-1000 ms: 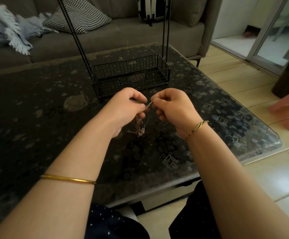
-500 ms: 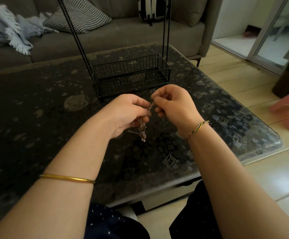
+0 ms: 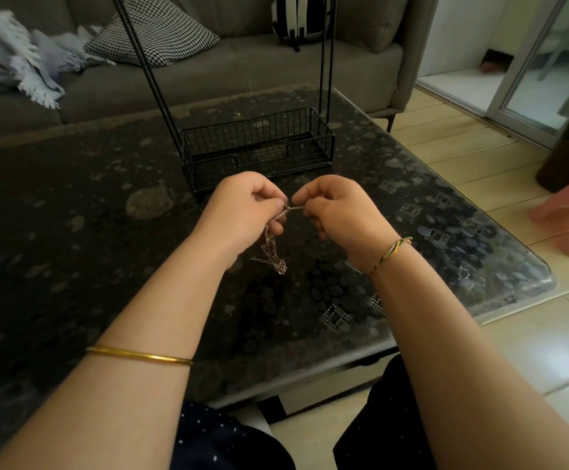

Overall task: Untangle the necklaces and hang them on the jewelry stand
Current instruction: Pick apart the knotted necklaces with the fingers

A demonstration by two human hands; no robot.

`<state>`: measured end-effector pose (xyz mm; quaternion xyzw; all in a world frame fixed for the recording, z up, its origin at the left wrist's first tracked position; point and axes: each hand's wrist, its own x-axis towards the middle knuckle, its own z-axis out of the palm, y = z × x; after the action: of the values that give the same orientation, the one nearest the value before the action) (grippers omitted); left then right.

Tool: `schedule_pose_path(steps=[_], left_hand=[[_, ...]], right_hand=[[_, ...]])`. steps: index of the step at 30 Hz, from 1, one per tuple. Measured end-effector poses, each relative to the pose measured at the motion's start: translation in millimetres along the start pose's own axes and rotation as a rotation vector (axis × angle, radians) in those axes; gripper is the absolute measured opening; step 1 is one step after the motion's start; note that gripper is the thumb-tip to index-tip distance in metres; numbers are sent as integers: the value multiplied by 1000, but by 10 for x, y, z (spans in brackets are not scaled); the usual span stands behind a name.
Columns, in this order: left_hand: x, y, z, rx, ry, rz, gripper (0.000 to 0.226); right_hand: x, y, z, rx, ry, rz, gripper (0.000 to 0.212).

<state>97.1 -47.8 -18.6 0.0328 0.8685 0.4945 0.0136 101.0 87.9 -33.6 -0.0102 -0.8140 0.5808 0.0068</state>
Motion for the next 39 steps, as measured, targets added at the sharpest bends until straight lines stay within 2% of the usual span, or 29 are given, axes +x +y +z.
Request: schedule_pose_path(steps=[5, 13, 21, 27, 35, 39], left_hand=[[1, 4, 13, 52, 39, 35, 10], [19, 15, 25, 70, 59, 30, 11], [12, 55, 44, 76, 59, -18, 13], [6, 79, 17, -53, 69, -150, 23], [38, 112, -34, -481, 153, -305, 20], [56, 101, -61, -590, 240, -318, 18]], right_hand=[[-8, -42, 12, 74, -41, 50, 30], [-30, -51, -1, 137, -99, 80, 7], [-21, -37, 1, 187, -79, 103, 8], [31, 4, -17, 255, 63, 171, 17], [-54, -45, -82, 262, 23, 161, 4], [-87, -56, -86, 196, -13, 124, 5]])
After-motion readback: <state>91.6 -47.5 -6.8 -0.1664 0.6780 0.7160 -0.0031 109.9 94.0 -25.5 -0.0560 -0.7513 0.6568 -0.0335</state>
